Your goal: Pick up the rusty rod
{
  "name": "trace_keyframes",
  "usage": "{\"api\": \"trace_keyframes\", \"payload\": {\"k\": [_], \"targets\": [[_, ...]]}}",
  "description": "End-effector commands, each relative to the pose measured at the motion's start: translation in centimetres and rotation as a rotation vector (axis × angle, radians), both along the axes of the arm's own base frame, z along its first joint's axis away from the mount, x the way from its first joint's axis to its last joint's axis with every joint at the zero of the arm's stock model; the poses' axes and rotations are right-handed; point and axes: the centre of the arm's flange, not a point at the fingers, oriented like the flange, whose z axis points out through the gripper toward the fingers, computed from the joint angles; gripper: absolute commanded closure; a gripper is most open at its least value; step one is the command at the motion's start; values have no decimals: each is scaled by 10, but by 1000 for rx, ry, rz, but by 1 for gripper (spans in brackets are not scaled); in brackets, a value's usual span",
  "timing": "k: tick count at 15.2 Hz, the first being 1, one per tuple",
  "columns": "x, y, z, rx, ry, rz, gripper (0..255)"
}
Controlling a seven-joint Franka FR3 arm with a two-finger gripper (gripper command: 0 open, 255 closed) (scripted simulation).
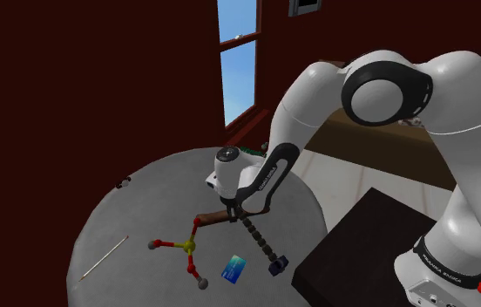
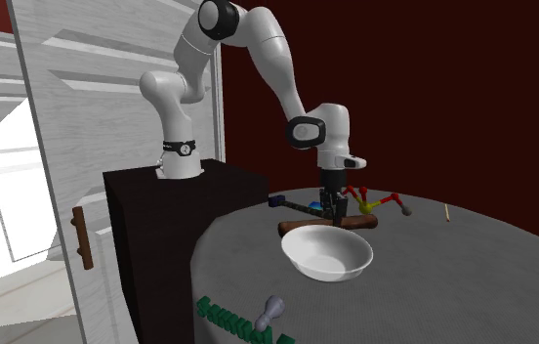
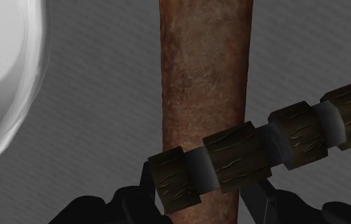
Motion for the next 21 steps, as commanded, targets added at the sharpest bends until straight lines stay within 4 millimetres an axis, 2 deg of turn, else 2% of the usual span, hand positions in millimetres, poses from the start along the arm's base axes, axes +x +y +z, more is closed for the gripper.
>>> {"api": "trace_keyframes", "payload": {"k": [1, 8, 21], "targets": [[0, 0, 0, 0, 0, 0, 255], [0, 0, 0, 0, 0, 0, 255], [0, 0, 68, 0, 0, 0, 255]]}}
